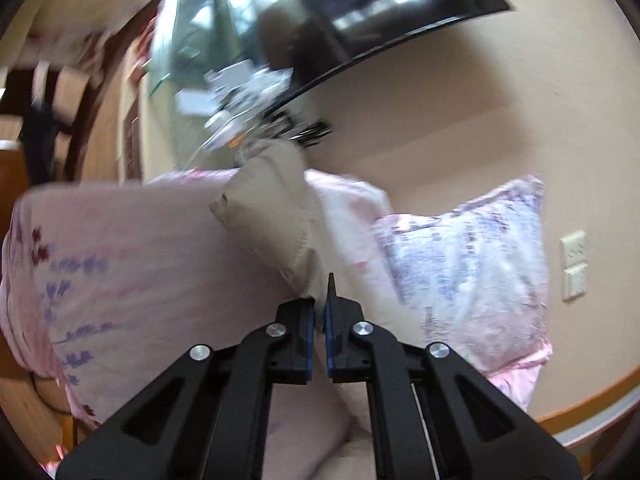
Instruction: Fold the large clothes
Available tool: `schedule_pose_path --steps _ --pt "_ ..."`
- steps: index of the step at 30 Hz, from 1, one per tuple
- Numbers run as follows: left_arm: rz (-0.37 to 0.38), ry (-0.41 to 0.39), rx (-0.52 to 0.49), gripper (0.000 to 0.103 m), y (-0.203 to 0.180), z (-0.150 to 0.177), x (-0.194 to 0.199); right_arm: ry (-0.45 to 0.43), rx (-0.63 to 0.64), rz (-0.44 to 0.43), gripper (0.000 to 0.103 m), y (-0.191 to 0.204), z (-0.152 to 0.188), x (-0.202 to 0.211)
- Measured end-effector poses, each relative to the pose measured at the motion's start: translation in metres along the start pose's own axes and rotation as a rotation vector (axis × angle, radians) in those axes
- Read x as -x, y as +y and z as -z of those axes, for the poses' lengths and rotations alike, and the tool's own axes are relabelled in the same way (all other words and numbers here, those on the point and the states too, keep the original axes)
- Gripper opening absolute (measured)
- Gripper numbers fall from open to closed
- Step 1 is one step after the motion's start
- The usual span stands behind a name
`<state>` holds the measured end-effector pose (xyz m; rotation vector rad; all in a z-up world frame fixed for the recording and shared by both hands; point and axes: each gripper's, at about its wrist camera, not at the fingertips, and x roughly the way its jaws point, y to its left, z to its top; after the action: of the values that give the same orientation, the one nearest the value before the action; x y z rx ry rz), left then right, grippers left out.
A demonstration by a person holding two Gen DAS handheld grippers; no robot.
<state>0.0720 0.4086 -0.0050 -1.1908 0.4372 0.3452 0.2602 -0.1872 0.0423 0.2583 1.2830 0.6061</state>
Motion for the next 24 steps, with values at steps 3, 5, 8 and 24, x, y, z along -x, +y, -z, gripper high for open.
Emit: schedule_pose_path --steps 3,5,8,24 --pt "0.057 -0.030 -0.088 0.004 -0.037 0.000 0.010 -0.015 -0.018 0.000 0.068 -0.007 0.000 0.005" --pt "0.115 -0.033 -0.149 0.004 -0.067 0.007 0.016 -0.026 -0.030 0.003 0.068 -0.012 0.001 0.009" --pt "0.200 -0.007 -0.251 0.004 -0.112 0.029 0.020 -0.044 -0.047 0.009 0.068 -0.020 0.001 0.016" --pt "0.429 0.449 -0.656 0.004 -0.262 0.252 -0.058 -0.150 -0.145 0.052 0.068 -0.068 0.009 0.058"
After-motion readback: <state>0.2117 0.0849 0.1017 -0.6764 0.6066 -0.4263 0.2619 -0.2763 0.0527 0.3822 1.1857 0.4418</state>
